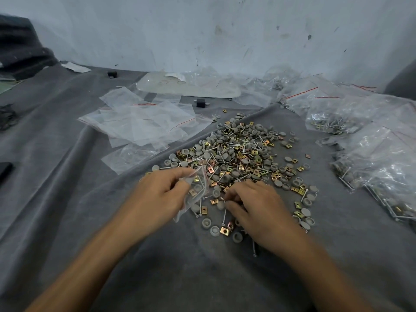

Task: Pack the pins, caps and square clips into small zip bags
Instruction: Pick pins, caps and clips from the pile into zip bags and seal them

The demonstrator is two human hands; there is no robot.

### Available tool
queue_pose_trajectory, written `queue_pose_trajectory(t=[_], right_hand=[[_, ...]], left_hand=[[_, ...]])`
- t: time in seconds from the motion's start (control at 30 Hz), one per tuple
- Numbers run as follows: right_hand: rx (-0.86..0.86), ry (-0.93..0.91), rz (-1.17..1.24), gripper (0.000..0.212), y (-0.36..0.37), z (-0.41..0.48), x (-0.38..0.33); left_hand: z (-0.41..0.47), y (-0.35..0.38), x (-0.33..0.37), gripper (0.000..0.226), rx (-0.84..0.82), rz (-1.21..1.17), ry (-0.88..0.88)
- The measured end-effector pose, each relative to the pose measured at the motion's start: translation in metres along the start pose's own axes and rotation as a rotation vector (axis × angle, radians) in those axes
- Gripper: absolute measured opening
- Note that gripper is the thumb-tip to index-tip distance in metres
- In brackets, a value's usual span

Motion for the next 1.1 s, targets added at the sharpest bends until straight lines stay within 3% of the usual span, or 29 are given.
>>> queue_pose_trajectory(t=[0.33, 0.5, 0.63, 0.9, 1.0, 1.1], right_hand=[[-0.022, 0.007, -0.049, 0.011, -0.001, -0.001, 0.002], [0.114, 0.019, 0.317, 0.010, -0.012, -0.001, 0.002], [0.083, 0.039, 0.686, 0.009, -0.005, -0.002, -0.006], [-0.030, -0.005, 0.938, 0.035, -0.001, -0.003, -0.018], [0.099, 0.048, 0.816, 0.025, -0.017, -0.001, 0.001], [0.163, 0.055, 0.381, 0.011, -0.024, 0.000, 0.013]], left_hand=[[-0.001, 0.001, 0.002, 0.037, -0.014, 0.017, 0.013], [-0.001, 0.008, 0.002, 0.035, -0.057, 0.028, -0.012], [-0.002, 0.013, 0.005, 0.042, -0.096, 0.037, -0.014], [-0.003, 0.017, 0.008, 0.044, -0.126, 0.003, 0.011], [-0.002, 0.013, 0.005, 0.045, -0.097, 0.005, 0.005], [-0.002, 0.011, 0.004, 0.039, -0.085, 0.018, 0.015]])
Point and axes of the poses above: each hand's wrist, its own z-axis towards the middle knuckle, its own y-axis out of the palm, x = y × z, the point moved 9 cm from there along z, towards the middle knuckle, and after that the axes turned 3 degrees about y, right-handed, at the moved point
